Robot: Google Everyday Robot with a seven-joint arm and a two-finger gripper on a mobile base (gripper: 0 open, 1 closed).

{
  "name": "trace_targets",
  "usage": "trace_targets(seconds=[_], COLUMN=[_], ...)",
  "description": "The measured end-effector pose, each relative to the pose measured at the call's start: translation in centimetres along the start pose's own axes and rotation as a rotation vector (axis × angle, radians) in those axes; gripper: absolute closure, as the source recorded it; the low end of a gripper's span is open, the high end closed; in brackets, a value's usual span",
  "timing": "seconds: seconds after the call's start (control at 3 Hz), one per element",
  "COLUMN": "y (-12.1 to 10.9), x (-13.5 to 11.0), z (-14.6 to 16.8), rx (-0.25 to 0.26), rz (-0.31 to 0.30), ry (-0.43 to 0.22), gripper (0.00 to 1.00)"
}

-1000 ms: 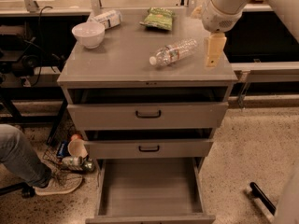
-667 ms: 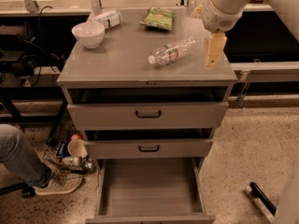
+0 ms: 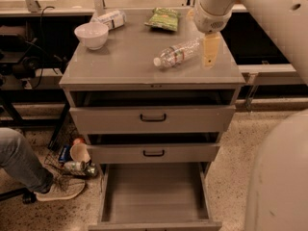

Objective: Place water bottle into bottom drawer

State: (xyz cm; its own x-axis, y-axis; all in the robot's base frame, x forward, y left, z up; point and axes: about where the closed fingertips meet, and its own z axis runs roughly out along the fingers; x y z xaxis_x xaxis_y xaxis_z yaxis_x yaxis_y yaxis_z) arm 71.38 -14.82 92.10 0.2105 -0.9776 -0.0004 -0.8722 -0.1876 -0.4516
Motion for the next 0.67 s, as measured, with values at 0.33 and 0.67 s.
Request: trace_targets(seconds=[0.33, 0.67], y=[-1.7, -2.8], x=[-0.1, -0.4], z=[1.5, 3.1], rx=[-0.002, -0.016], rz=[-0.023, -0.042], ry=[0.017, 0.009], gripper=[0.0, 0.0])
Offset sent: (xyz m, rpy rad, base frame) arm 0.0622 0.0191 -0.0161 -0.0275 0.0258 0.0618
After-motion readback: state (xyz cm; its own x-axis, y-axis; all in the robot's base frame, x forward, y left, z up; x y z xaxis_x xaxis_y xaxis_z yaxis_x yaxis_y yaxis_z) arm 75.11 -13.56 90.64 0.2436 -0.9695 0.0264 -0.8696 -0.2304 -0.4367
